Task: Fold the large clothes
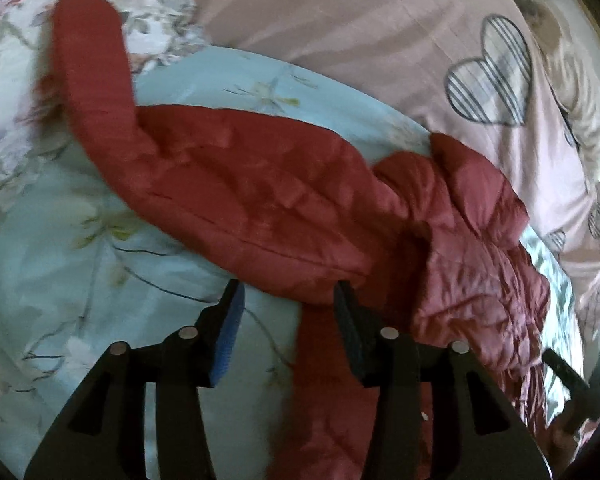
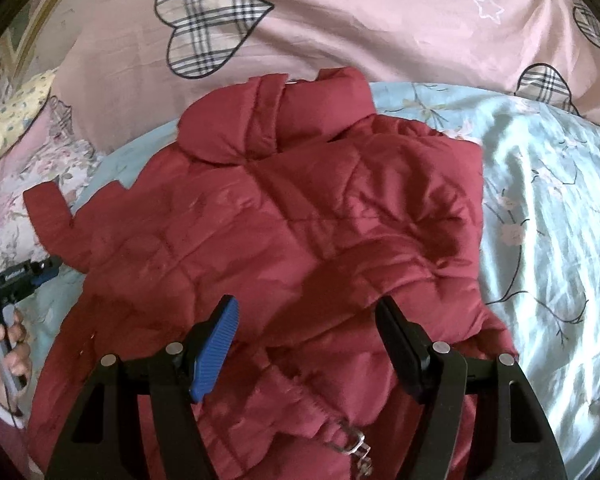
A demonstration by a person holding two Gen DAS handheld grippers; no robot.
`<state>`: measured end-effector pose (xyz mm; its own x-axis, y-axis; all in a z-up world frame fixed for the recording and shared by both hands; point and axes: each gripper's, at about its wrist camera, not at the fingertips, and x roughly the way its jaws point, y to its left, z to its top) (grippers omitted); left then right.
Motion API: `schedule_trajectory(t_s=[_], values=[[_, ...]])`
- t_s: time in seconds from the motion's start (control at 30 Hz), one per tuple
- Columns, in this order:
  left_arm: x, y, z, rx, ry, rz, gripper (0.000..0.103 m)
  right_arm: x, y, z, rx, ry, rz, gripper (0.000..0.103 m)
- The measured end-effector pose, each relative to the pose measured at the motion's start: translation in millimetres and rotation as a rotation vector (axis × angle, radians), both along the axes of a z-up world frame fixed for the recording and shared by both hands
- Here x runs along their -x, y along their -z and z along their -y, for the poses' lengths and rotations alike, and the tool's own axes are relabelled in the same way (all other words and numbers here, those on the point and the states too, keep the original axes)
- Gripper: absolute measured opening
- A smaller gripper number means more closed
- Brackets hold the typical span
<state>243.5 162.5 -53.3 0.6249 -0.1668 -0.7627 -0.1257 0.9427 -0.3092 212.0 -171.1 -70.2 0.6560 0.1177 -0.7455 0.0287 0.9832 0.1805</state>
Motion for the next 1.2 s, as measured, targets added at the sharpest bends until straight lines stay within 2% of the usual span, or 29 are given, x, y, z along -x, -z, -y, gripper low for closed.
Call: schedule_trajectory(t_s=[0.07,0.23,0.3,0.37,0.47,0.57,0.63,0.67,0.7,0.8,1.0,1.2], values=[[0,-2,-9,-0.021,-0.043,0.007,0.057,3,1,-3,-0.005,-0.012,-0.008,0.072],[-14,-8,-51,-0.054,-0.164,0.002,0.059,12,0,-11,-0.011,-0.035,-0.019,0.072],[-25,-11,-73,-0.042,-0.233,-0.012,0.073,16,-1,-13,-0.016,-0.042,-0.02,0.072],[-36,-12,-92,-0.046,-0.312,-0.003,0.078,19,-1,-14,-0.025,-0.049,-0.025,0.072],[-60,-13,-117,-0.053,-0.384,0.007,0.078,22,-2,-16,-0.034,-0.053,-0.028,0.072],[-87,-10,-142,0.008,-0.406,0.022,0.077,30,-4,-15,-0.038,-0.059,-0.029,0.072],[-93,-11,-147,0.036,-0.4,0.04,0.056,33,-6,-13,-0.038,-0.058,-0.027,0.072],[-94,-13,-148,0.053,-0.385,0.05,0.032,36,-7,-11,-0.039,-0.054,-0.023,0.072],[-95,-15,-146,0.056,-0.365,0.049,0.015,38,-8,-10,-0.042,-0.048,-0.018,0.072],[-85,-24,-132,0.074,-0.316,0.097,0.009,43,-10,-3,-0.062,-0.029,0.001,0.072],[-45,-45,-75,0.102,-0.155,0.208,0.008,43,-7,6,-0.1,-0.006,-0.001,0.072],[-24,-59,-24,0.147,-0.021,0.251,0.008,46,-3,8,-0.113,-0.008,-0.011,0.072]])
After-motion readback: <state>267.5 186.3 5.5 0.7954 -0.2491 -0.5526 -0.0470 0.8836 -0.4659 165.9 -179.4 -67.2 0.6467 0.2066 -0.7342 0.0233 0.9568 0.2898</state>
